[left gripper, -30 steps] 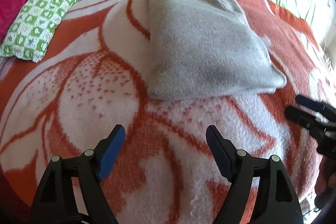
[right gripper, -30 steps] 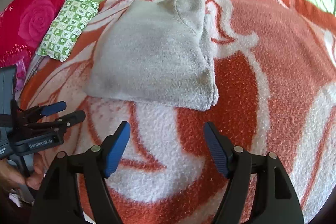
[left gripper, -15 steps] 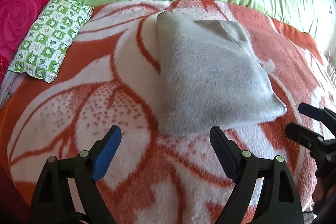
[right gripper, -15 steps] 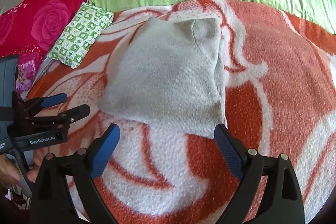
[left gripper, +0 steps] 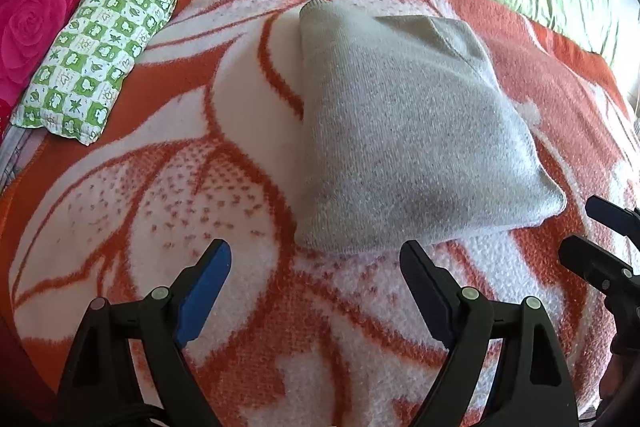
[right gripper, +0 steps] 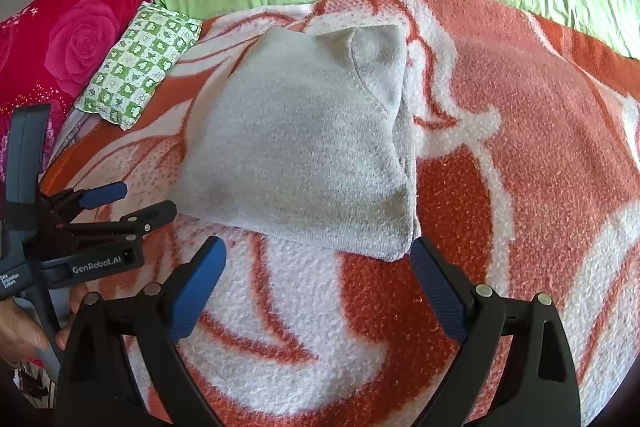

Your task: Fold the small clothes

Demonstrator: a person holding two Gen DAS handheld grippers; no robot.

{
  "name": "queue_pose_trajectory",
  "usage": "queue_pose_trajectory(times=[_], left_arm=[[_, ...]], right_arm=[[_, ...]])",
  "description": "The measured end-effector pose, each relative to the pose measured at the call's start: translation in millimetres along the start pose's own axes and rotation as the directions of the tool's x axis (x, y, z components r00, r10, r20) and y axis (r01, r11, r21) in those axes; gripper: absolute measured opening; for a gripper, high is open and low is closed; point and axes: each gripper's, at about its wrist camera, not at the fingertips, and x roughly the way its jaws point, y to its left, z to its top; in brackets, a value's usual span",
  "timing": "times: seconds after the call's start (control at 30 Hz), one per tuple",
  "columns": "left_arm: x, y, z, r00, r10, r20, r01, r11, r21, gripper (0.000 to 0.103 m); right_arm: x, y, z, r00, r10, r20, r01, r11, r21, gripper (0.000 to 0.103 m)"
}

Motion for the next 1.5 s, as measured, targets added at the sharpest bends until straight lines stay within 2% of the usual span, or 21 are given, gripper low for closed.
queue_pose_trajectory(times=[0.77,1.5], left_arm=[[7.8,-0.3,5.2,1.0,0.006,-0.014,-0.006,1.0,-0.004,0.087],[-4.8,-3.5,1.2,1.0,0.006,0.02,-0.006,1.0,0.02,0.087]], right_arm=[[2.2,1.0,6.2,0.999,0.037,0.027,-0.037,0.999,-0.016,0.095],[0.6,5.8,12.0,0.998,0.042,0.039,-0.04,0.998,-0.046,0.095]])
